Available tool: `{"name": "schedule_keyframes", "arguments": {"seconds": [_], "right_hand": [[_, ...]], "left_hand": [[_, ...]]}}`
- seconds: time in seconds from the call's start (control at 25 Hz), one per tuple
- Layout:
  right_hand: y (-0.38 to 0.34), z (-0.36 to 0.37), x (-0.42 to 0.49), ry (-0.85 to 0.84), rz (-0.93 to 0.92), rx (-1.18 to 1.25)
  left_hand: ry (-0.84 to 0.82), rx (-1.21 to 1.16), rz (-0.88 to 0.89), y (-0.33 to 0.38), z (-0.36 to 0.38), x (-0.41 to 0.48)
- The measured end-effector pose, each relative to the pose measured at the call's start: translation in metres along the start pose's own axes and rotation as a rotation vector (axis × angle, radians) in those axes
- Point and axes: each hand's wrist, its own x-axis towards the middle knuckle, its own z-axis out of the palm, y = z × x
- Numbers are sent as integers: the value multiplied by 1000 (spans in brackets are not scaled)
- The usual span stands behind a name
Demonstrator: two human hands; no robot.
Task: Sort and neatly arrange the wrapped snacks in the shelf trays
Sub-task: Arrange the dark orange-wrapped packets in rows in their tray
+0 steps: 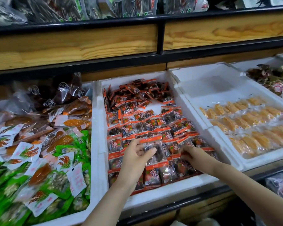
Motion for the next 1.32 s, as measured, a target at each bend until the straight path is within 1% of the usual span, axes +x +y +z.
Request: {"name": "schedule_keyframes", "arguments": {"seconds": [0.04,0.08,0.12,0.16,0.2,0.24,0.28,0.32,0.36,0.4,0.44,0.52,0.6,0.72,0.76,0.84,0.92,0.96,1.08,1.12,1.2,1.28,1.32], "right_hand": [[-1,1,-2,17,7,-38],[1,2,-2,77,-2,-104],[-3,1,-6,164,-9,-172],[-10,-2,-9,270,-25,-170],[-23,-6,-16,349,-12,-22],[-36,-10,-21,366,34,254],[-51,-16,-29,260,122,610],[-64,-21,-36,74,197,936],[-73,-25,-42,-105,242,1165],[-77,-30,-49,-197,268,1320],[-77,-35,-54,-215,267,1423],[-76,-44,-64,-171,231,1494],[-73,-43,-72,-106,211,1384],[-66,-34,-78,50,199,1067],[-64,-33,-79,75,166,1011],[-61,-34,-83,70,97,969],[-56,-34,-86,55,31,890],[-54,-34,-87,95,19,831],[-37,-43,-80,345,75,698],[-28,-51,-75,401,87,608],[-5,-64,-62,428,119,373],[19,-67,-47,371,175,173],[28,-63,-39,306,201,105]], "left_hand": [[-10,-35,-27,-1,1,-1],[-23,-63,-42,-1,2,-2],[-32,-90,-41,0,2,-4],[-41,-109,-13,0,3,-5],[-44,-102,39,1,3,-7],[-38,-78,114,1,4,-8],[-31,-39,205,0,5,-8],[-39,-8,290,0,7,-10],[-53,27,360,0,9,-13],[-78,62,415,0,11,-16],[-103,106,455,-1,12,-18],[-131,195,516,-3,12,-21],[-163,271,535,-5,11,-23],[-207,303,495,-6,14,-29],[-213,268,440,-6,16,-30],[-212,122,286,-5,24,-29],[-182,85,223,-4,36,-25],[-178,91,219,-4,43,-23],[-216,132,262,-5,64,-15],[-234,190,289,-7,69,-10],[-274,472,374,-16,76,4],[-358,784,455,-28,77,18],[-409,890,468,-33,76,23]]}}
